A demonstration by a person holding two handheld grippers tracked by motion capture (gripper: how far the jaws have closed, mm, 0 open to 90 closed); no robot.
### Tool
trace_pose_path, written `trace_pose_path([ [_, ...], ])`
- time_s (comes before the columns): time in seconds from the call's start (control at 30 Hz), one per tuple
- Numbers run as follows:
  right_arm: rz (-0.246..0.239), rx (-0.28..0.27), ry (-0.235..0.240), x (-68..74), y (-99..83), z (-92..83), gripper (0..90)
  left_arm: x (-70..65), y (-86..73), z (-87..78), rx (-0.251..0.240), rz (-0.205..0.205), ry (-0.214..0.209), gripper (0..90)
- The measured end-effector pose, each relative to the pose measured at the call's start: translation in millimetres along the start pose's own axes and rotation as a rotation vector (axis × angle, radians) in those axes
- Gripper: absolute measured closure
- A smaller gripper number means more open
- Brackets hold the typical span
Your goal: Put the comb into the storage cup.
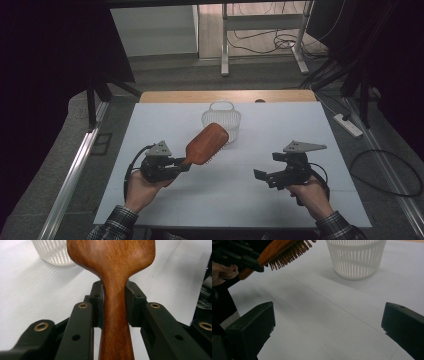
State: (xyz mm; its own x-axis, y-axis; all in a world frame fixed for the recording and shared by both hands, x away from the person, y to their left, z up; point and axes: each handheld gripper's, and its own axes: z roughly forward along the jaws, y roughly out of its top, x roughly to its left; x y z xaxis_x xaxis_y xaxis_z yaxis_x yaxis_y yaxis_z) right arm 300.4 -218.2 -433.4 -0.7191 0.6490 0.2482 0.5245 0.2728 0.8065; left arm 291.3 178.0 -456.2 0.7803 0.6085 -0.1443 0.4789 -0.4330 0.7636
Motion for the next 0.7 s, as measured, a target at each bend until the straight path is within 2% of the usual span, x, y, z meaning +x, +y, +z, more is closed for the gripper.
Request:
trace_pose_path([
  [0.2,0.006,-0.02,0.019,4.3,9.6,4.9,0.0,-4.5,5.4,5.2,-0.014,-0.005,-0.016,70.9],
  [0.3,0.018,-0.021,0.028,5.9,13.5,7.7,0.0,-6.9,7.7,7.7,-0.015,0.005,-0.019,70.9],
  [0.47,0.04,-0.011,0.056,8.8,19.6,14.1,0.0,-11.5,11.7,12.7,-0.021,0.012,-0.019,70.9],
  [0.7,0.037,0.01,0.054,13.6,26.0,24.2,0.0,-15.6,14.8,18.3,-0.028,0.015,-0.019,70.9],
])
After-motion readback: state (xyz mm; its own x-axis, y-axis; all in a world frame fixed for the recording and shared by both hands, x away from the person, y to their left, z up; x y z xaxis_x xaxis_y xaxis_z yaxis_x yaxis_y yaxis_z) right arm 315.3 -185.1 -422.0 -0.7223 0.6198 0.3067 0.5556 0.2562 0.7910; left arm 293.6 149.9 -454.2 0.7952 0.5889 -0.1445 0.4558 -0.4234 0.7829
